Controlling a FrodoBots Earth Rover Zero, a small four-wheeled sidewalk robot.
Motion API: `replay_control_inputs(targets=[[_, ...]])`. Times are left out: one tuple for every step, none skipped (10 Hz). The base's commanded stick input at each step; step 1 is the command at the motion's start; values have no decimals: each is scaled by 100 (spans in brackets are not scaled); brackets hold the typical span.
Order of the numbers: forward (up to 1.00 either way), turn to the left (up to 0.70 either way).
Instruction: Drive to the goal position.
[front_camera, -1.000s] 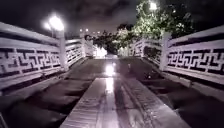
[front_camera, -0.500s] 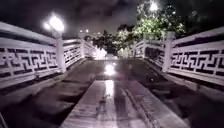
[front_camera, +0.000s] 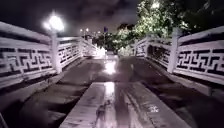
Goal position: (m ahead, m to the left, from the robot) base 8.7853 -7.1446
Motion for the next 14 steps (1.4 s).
replay_control_inputs(targets=[[59,0],[59,0],[59,0],[59,0],[59,0],[59,0],[59,0],[59,0],[59,0],[41,0],[38,0],[38,0],[38,0],[38,0]])
